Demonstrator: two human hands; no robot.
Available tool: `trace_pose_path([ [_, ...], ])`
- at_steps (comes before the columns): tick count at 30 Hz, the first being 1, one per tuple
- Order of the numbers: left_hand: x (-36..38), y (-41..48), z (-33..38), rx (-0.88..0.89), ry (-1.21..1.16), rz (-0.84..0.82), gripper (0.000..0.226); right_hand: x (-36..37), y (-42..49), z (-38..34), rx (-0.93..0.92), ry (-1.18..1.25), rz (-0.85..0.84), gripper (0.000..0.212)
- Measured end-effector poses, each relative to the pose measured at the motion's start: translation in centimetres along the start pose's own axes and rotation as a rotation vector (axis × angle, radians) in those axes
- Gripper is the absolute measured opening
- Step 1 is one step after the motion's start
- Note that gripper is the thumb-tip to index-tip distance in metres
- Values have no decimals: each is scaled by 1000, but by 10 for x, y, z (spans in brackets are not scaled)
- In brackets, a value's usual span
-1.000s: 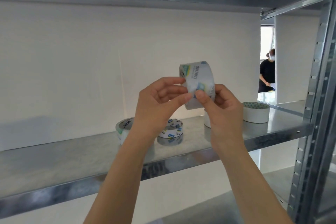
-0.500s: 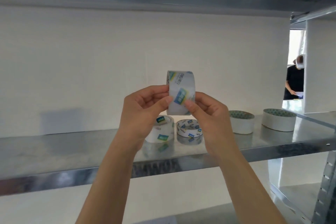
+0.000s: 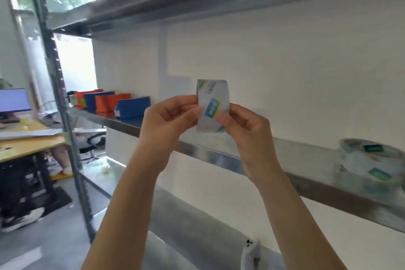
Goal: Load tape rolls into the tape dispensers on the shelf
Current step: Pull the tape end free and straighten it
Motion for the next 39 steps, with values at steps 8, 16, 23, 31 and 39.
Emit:
trace_pose_path([
  [8, -79, -27, 44, 8, 174, 157, 20, 85, -10, 6, 10, 68, -215, 24],
  [16, -100, -60, 61, -42, 223, 219, 31, 110, -34, 13, 5, 117, -300, 18],
  [23, -103, -71, 65, -41, 212, 157, 32, 122, -44, 16, -13, 135, -335, 20],
  [31, -153, -56, 52, -23, 193, 213, 28, 169, -24, 29, -21, 141, -404, 24],
  [39, -250, -26, 36, -35, 240, 261, 35, 265, 16, 54, -39, 175, -436, 24],
])
Point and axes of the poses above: each hand's wrist, its own y-axis towards the middle knuckle, its own x-axis out of the palm, z = x × y, the point moved 7 cm from there along y, towards the middle knuckle, and after that the axes turned 14 degrees about x, right-handed, at the moved point
